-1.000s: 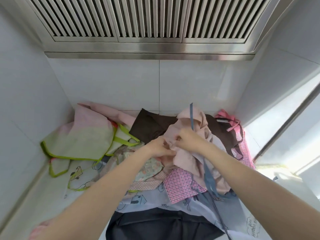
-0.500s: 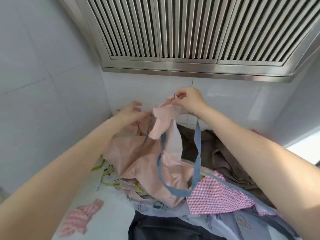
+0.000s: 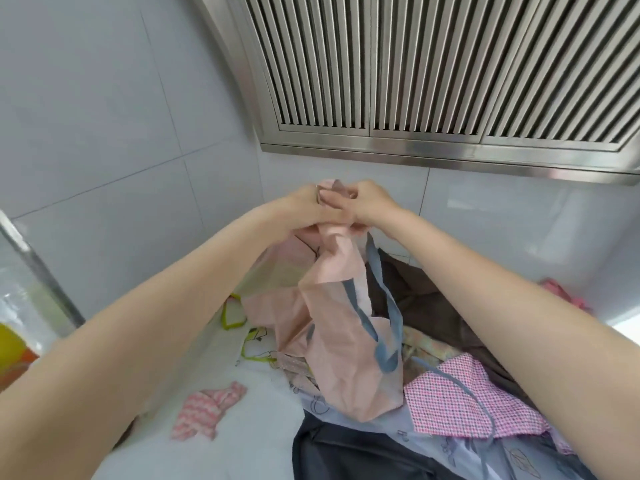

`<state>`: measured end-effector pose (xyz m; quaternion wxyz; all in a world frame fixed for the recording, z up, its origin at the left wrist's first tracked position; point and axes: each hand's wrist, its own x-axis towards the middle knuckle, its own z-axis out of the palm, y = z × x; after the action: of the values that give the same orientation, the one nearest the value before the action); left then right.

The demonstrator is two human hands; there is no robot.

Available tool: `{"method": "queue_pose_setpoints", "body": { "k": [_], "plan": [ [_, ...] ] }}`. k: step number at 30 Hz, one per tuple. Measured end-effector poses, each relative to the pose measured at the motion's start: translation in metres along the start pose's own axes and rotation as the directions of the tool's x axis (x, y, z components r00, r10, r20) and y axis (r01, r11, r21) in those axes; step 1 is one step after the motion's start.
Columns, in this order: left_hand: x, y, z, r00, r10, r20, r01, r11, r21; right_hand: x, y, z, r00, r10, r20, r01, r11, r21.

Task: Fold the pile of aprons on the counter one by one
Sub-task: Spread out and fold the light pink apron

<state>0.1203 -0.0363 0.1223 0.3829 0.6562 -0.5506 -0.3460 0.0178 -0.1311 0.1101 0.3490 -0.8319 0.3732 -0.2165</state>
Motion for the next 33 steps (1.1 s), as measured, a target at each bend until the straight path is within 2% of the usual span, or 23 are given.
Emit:
{"method": "queue_pose_setpoints", "body": {
  "k": [2, 4, 6, 9, 11, 12, 14, 15, 16, 17, 18, 19, 20, 21, 22, 23, 24, 25, 26, 28, 30, 32, 33],
  "plan": [
    [-0.006, -0.001, -0.009, 0.999, 0.012, -0.048, -0.002, 0.98, 0.2, -0.003, -0.006, 0.006, 0.998, -0.011, 0.064, 0.0, 0.985, 0.175],
    [-0.017, 0.003, -0.026, 1.0, -0.002, -0.002, 0.002, 0.935, 0.354, -0.006, -0.005, 0.011, 0.972, -0.083, 0.218, 0.02, 0.962, 0.274],
    [-0.024, 0.013, -0.046, 1.0, 0.007, -0.018, 0.003, 0.862, 0.507, -0.01, 0.003, 0.017, 0.914, -0.129, 0.386, -0.007, 0.943, 0.334],
    [-0.022, 0.024, -0.067, 0.994, 0.082, -0.067, -0.013, 0.722, 0.692, -0.013, 0.006, 0.012, 0.9, -0.03, 0.435, -0.122, 0.94, 0.317],
    [-0.016, 0.023, -0.077, 0.986, 0.112, -0.127, 0.042, 0.567, 0.823, -0.009, -0.002, -0.01, 0.925, 0.063, 0.376, -0.123, 0.983, 0.137],
    [-0.012, 0.023, -0.082, 0.972, 0.139, -0.187, 0.099, 0.481, 0.871, -0.006, -0.011, -0.027, 0.957, 0.095, 0.273, -0.11, 0.993, 0.039],
    [-0.005, 0.031, -0.089, 0.912, 0.238, -0.334, 0.226, 0.389, 0.893, 0.0, -0.037, -0.069, 0.996, 0.05, -0.074, -0.057, 0.993, -0.099],
    [-0.003, 0.042, -0.091, 0.863, 0.324, -0.387, 0.266, 0.361, 0.894, 0.001, -0.054, -0.09, 0.96, -0.046, -0.277, -0.003, 0.985, -0.174],
    [-0.002, 0.056, -0.093, 0.801, 0.421, -0.426, 0.296, 0.339, 0.893, -0.001, -0.073, -0.107, 0.861, -0.181, -0.476, 0.054, 0.962, -0.267],
    [-0.001, 0.072, -0.097, 0.728, 0.527, -0.439, 0.307, 0.323, 0.895, -0.009, -0.09, -0.119, 0.69, -0.342, -0.637, 0.115, 0.922, -0.37],
    [-0.001, 0.086, -0.103, 0.656, 0.611, -0.443, 0.316, 0.31, 0.896, -0.016, -0.104, -0.123, 0.501, -0.487, -0.716, 0.196, 0.869, -0.454],
    [-0.001, 0.096, -0.11, 0.607, 0.649, -0.459, 0.342, 0.308, 0.888, -0.023, -0.113, -0.121, 0.352, -0.57, -0.742, 0.29, 0.82, -0.493],
    [0.0, 0.102, -0.118, 0.591, 0.643, -0.487, 0.386, 0.306, 0.871, -0.027, -0.116, -0.115, 0.34, -0.63, -0.698, 0.354, 0.774, -0.525],
    [-0.003, 0.102, -0.124, 0.617, 0.593, -0.518, 0.439, 0.288, 0.851, -0.029, -0.115, -0.104, 0.473, -0.684, -0.555, 0.383, 0.727, -0.57],
    [-0.004, 0.097, -0.126, 0.663, 0.521, -0.537, 0.479, 0.255, 0.84, -0.031, -0.108, -0.088, 0.699, -0.643, -0.313, 0.371, 0.701, -0.61],
    [-0.008, 0.088, -0.126, 0.71, 0.442, -0.548, 0.506, 0.221, 0.834, -0.035, -0.101, -0.072, 0.891, -0.453, -0.029, 0.336, 0.702, -0.628],
    [-0.011, 0.076, -0.124, 0.741, 0.387, -0.549, 0.522, 0.182, 0.833, -0.04, -0.092, -0.058, 0.963, -0.2, 0.182, 0.27, 0.733, -0.624],
    [-0.015, 0.066, -0.122, 0.763, 0.364, -0.534, 0.517, 0.154, 0.842, -0.043, -0.086, -0.049, 0.959, -0.008, 0.283, 0.179, 0.79, -0.587],
    [-0.016, 0.058, -0.12, 0.777, 0.365, -0.513, 0.497, 0.143, 0.856, -0.039, -0.078, -0.045, 0.953, 0.089, 0.29, 0.085, 0.84, -0.536],
    [-0.015, 0.05, -0.12, 0.781, 0.352, -0.516, 0.486, 0.176, 0.856, -0.034, -0.072, -0.047, 0.975, 0.145, 0.167, -0.058, 0.895, -0.442],
    [-0.014, 0.05, -0.119, 0.782, 0.271, -0.561, 0.459, 0.358, 0.813, -0.016, -0.063, -0.062, 0.984, 0.141, -0.109, -0.161, 0.965, -0.209],
    [-0.01, 0.051, -0.116, 0.788, 0.152, -0.597, 0.372, 0.655, 0.658, -0.006, -0.059, -0.08, 0.892, 0.242, -0.382, -0.127, 0.945, 0.301],
    [-0.009, 0.055, -0.11, 0.799, 0.098, -0.593, 0.285, 0.806, 0.518, -0.008, -0.059, -0.089, 0.83, 0.285, -0.479, -0.052, 0.895, 0.442]
  ]
}}
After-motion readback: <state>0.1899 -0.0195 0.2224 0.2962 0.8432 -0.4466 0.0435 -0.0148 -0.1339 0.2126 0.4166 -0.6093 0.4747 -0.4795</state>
